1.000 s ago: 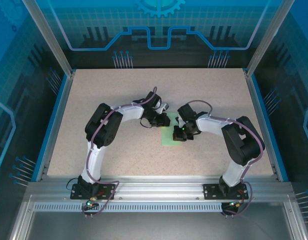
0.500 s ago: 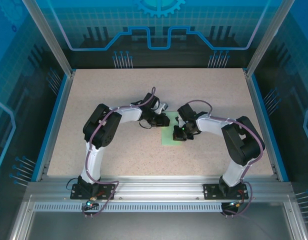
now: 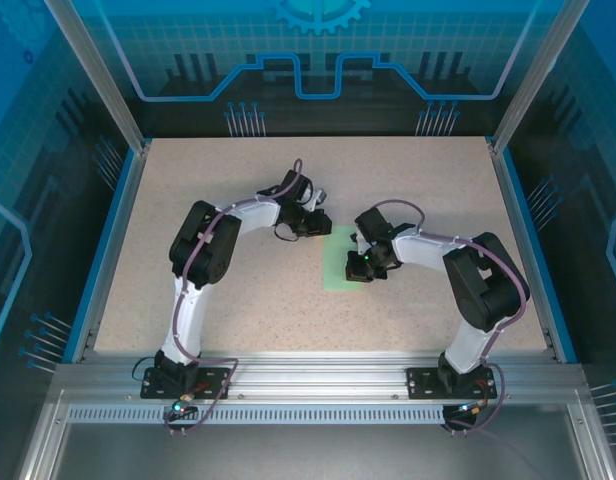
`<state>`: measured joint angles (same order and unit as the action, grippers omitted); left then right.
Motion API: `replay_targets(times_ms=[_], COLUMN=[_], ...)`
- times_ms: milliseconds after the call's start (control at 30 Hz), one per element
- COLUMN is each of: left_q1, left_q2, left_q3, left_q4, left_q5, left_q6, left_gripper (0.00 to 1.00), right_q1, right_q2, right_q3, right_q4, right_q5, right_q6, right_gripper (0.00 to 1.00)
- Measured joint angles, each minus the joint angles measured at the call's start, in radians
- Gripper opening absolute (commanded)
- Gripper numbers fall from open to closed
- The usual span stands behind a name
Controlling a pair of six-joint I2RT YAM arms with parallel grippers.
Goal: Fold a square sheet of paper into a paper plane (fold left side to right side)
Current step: First fold the square sheet of paper in half at the center of the table.
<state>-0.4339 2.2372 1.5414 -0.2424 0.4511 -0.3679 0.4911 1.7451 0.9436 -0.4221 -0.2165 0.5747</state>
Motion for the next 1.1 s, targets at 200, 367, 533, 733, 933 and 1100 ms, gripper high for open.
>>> replay_targets(times_ms=[200, 367, 533, 733, 933, 1100], left_q1=[0.012, 0.024, 0.048, 0.074, 0.068, 0.025], left_q2=[0.041, 0.056, 0.057, 0.035, -0.169, -0.280], left_q3=[0.080, 0.107, 0.124, 0.110, -0.072, -0.178], left_q4=[-0.049, -0.053, -0.063, -0.067, -0.054, -0.040], left_q5=[-0.003, -0.018, -0.040, -0.047, -0.027, 0.010], left_q6=[0.000, 0.001, 0.002, 0.005, -0.013, -0.047], left_gripper=[0.19, 0.20, 0.22, 0.24, 0.24, 0.24], right_q1=[0.000, 0.000, 0.000, -0.001, -0.002, -0.047], right_q2=[-0.001, -0.006, -0.011, -0.054, -0.146, -0.261], right_q3=[-0.002, -0.010, -0.019, -0.095, -0.122, -0.148], right_q4=[0.003, 0.015, 0.034, 0.148, 0.208, 0.254], right_q5=[0.000, -0.001, -0.007, -0.027, -0.006, 0.024], right_q6=[0.000, 0.001, 0.014, 0.063, 0.085, 0.082], right_gripper=[0.03, 0.04, 0.06, 0.21, 0.49, 0.67])
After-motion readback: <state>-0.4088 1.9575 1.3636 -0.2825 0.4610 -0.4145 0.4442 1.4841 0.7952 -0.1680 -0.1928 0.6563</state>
